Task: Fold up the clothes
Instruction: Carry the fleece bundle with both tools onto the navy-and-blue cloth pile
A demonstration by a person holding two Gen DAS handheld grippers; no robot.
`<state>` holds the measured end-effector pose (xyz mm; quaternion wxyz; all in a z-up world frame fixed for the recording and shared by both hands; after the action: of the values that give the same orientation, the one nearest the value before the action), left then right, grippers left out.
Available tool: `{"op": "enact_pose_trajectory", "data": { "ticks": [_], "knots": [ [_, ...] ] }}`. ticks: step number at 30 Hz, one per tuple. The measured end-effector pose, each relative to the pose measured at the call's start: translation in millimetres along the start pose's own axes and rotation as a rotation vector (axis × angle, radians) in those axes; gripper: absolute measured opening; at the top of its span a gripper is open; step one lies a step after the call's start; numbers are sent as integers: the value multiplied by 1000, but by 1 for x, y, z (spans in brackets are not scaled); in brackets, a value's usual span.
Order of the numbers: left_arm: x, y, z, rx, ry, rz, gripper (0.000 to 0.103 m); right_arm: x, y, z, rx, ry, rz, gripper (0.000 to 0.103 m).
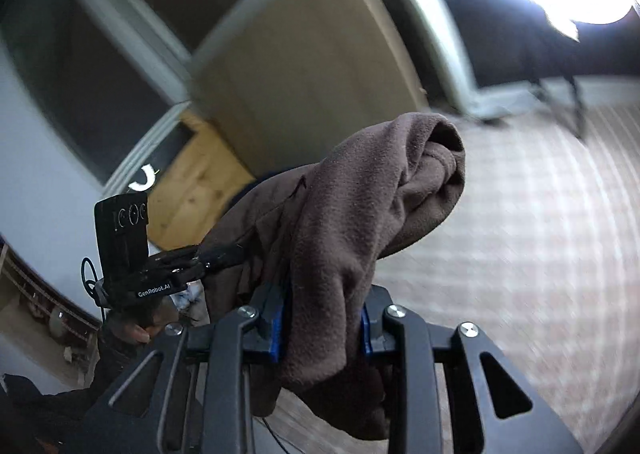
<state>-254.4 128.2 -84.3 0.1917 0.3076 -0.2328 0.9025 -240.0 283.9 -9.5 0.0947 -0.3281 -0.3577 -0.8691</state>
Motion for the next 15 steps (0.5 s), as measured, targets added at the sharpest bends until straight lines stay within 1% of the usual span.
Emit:
{"op": "enact_pose_trajectory", "data": {
  "ticks": [1,3,5,7,9,10,12,15],
  "knots": [
    [6,12,16,27,-28,-9,23,9,16,-13,20,-3,19,27],
    [14,48,40,97,-54,-1,23,23,48,-42,67,-8,45,27],
    [22,84,64,166,-80,6,23,36,76,-80,126,-13,50,27],
    [29,120,89,235,-105,14,23,44,97,-121,168,-3,44,27],
    [36,156,113,304,-130,22,23,48,109,-160,185,19,36,27],
    [39,174,115,332,-121,31,23,49,114,-180,184,33,31,27],
    [42,212,114,378,-99,49,23,48,115,-215,149,60,29,27],
    [30,248,76,376,-31,73,23,38,102,-262,109,103,-4,27]
  ]
}}
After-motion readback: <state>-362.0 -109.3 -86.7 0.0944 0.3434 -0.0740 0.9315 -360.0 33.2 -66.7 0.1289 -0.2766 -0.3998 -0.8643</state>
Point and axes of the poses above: each gripper's, at about its wrist camera, not at the fingertips, and z roughly against the way its jaws point, y to its left, x to its top, the point moved 8 cm from there along -z, roughly the way its jaws point, and after that the axes turned 3 degrees about x, right-handed, at the moved point
